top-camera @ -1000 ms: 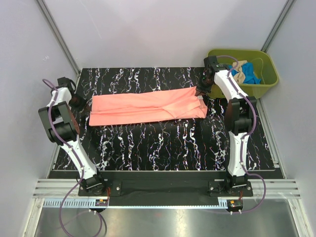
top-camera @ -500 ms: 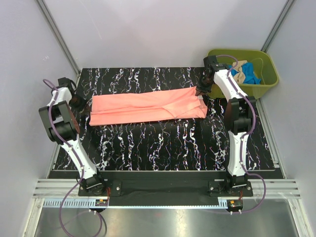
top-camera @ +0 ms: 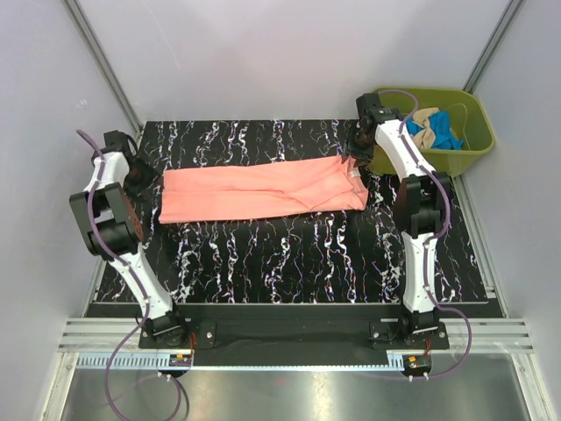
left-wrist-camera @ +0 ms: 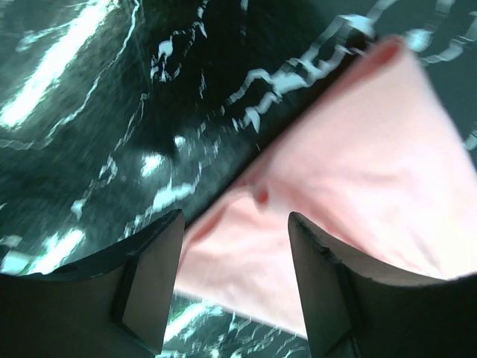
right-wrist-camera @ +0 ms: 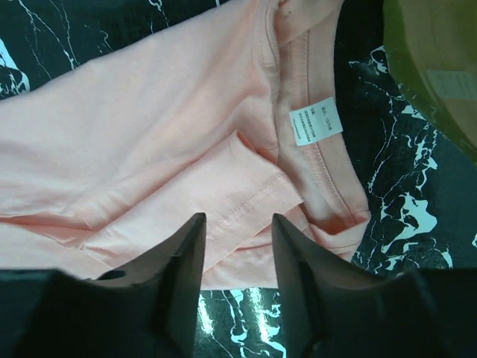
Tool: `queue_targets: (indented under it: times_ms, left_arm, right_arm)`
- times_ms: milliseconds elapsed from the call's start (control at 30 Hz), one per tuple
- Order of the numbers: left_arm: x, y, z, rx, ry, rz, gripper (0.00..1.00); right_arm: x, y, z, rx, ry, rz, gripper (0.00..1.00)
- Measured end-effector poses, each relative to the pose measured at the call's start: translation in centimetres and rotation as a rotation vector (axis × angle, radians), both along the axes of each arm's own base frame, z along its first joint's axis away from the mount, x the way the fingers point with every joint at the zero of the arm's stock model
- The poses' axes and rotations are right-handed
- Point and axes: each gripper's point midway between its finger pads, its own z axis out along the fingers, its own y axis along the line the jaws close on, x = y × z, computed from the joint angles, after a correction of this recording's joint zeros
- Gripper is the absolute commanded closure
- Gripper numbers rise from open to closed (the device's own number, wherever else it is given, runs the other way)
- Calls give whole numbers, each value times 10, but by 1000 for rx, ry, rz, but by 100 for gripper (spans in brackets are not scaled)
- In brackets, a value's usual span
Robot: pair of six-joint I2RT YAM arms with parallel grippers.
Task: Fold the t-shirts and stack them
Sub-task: Fold the tshirt
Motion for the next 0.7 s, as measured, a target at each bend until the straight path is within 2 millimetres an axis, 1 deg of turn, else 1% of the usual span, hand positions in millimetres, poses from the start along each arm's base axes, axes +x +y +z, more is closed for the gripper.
queue_targets:
  times_ms: [33, 100, 133, 167, 200, 233, 267, 300, 333, 367, 400, 433, 467, 533, 567, 600, 633, 667, 700]
  left_arm:
    - [-1, -1, 10, 22, -17, -11, 37]
    - [-2, -9, 38, 62, -71, -36, 39]
    - [-4, -15, 52, 82, -106, -52, 42]
    - [-6, -22, 66, 96, -138, -69, 48]
    - [-8, -35, 83, 114, -188, -97, 52]
    - [-10, -43, 92, 122, -218, -115, 56]
    - [-13, -56, 100, 122, -248, -140, 59]
    - [-16, -69, 105, 115, -272, -167, 65]
    - [-17, -81, 105, 100, -291, -192, 67]
    - [-18, -92, 102, 77, -299, -217, 69]
    - [-18, -101, 93, 48, -297, -234, 73]
    - [-19, -108, 82, 19, -283, -245, 74]
    - [-21, -114, 68, -10, -257, -255, 75]
    - [-25, -124, 41, -64, -203, -265, 77]
    - [-27, -128, 27, -92, -173, -265, 77]
    - [-28, -132, 15, -116, -145, -266, 78]
    - [-30, -135, 4, -136, -121, -264, 78]
    - [-32, -137, -6, -149, -94, -261, 78]
    - [-33, -137, -11, -156, -80, -257, 80]
  right_arm:
    - [1, 0, 3, -19, -13, -1, 47]
    - [0, 2, 9, -42, -31, 2, 44]
    - [0, 3, 13, -49, -43, 5, 43]
    - [-2, 8, 18, -47, -52, 12, 42]
    - [-4, 15, 22, -43, -60, 24, 41]
    - [-7, 25, 25, -35, -71, 41, 40]
    - [-10, 38, 29, -23, -82, 64, 40]
    - [-15, 55, 31, -3, -89, 92, 41]
    - [-20, 74, 33, 25, -92, 124, 43]
    - [-26, 96, 33, 59, -95, 159, 44]
    - [-34, 117, 32, 92, -91, 191, 48]
    - [-41, 133, 30, 121, -83, 217, 51]
    - [-53, 155, 26, 157, -63, 251, 55]
    - [-71, 179, 22, 203, -27, 292, 64]
    - [-78, 189, 20, 220, -11, 312, 67]
    - [-84, 197, 17, 234, 2, 322, 73]
    - [-89, 203, 14, 248, 15, 332, 77]
    - [-94, 206, 10, 253, 31, 335, 80]
    - [-98, 207, 5, 256, 44, 335, 83]
